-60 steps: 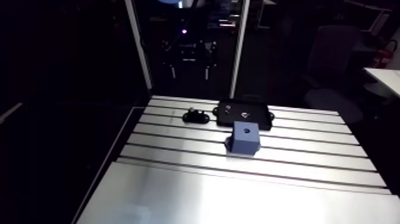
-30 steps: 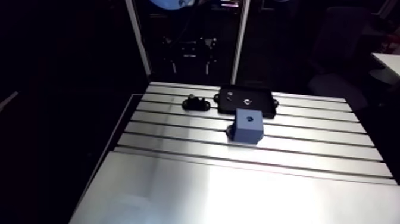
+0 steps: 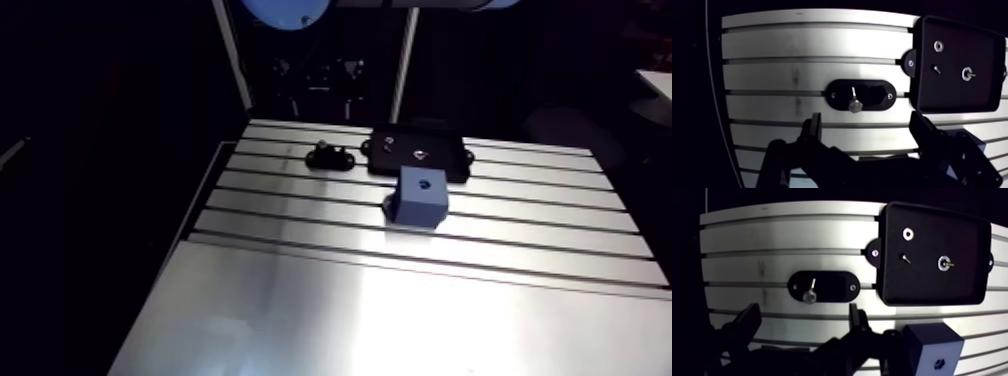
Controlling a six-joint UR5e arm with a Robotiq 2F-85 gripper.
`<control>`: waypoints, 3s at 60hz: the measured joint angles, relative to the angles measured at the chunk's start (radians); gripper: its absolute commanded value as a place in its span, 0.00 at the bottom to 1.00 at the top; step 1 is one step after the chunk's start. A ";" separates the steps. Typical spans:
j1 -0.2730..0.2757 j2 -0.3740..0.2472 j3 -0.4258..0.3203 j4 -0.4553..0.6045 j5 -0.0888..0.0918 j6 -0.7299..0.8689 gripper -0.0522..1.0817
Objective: Pick up the M10 bolt and insert it into the hex recess until seated.
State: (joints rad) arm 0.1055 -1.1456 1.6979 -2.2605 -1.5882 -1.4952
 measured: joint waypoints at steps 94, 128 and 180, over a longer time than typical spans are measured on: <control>0.018 0.084 0.013 -0.054 -0.005 0.022 0.38; 0.018 0.096 0.016 -0.071 -0.007 0.022 0.44; 0.019 0.086 0.026 -0.072 -0.015 0.020 0.48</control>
State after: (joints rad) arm 0.1243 -1.0592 1.7236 -2.3330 -1.6033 -1.4748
